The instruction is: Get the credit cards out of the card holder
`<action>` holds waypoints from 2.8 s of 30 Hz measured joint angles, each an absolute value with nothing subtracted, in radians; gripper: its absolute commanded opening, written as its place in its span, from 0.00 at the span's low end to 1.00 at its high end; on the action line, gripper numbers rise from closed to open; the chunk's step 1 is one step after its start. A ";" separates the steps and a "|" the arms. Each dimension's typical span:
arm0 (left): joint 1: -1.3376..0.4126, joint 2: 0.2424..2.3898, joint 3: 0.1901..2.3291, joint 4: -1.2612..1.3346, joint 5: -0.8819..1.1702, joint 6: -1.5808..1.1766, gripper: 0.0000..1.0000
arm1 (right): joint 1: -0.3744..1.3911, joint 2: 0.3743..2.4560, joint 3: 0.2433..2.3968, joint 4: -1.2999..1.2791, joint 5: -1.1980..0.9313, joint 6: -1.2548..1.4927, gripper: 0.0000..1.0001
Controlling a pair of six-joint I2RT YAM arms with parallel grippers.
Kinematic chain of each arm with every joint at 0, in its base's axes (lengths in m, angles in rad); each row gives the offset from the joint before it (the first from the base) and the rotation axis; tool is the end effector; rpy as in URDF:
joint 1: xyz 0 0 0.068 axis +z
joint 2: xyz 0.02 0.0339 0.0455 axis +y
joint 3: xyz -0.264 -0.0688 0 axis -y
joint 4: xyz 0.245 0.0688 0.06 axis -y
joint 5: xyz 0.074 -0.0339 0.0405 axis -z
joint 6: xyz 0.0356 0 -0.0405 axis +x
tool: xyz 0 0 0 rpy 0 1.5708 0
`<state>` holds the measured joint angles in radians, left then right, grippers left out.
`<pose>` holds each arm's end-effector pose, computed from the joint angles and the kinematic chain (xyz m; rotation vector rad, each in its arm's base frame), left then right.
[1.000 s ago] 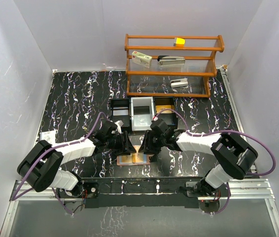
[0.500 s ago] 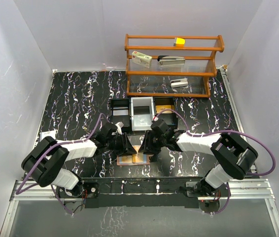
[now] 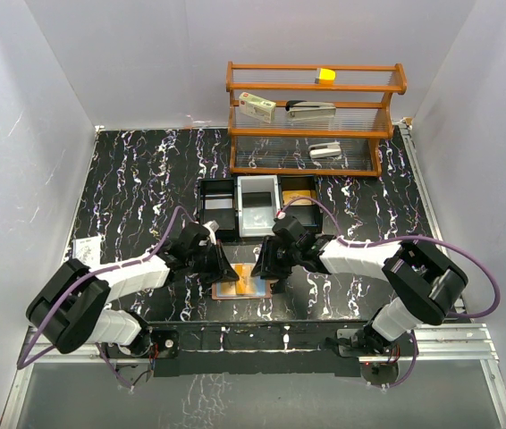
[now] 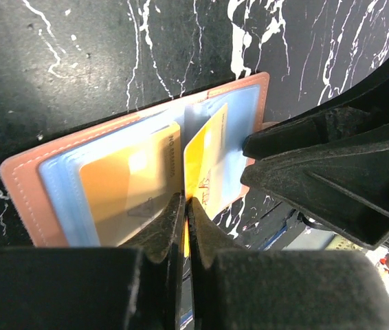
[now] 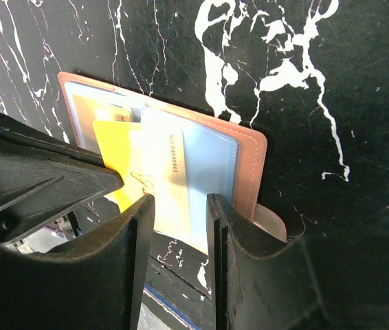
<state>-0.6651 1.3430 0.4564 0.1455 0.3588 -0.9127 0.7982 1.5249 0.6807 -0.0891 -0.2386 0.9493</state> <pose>0.1818 -0.1585 0.1463 -0.1136 2.5733 -1.1305 0.1895 0.2065 0.1467 0.0997 2.7665 0.9128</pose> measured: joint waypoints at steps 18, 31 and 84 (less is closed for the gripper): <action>-0.665 1.325 0.477 0.084 0.343 -0.879 0.00 | 0.803 1.484 0.806 -0.210 -0.253 0.842 0.37; -0.665 1.367 0.477 0.142 0.396 -0.901 0.23 | 0.796 1.616 0.723 -0.034 -0.381 0.889 0.35; -0.661 1.001 0.439 0.390 0.482 -0.937 0.00 | 0.605 1.196 0.533 0.356 -0.619 0.968 0.54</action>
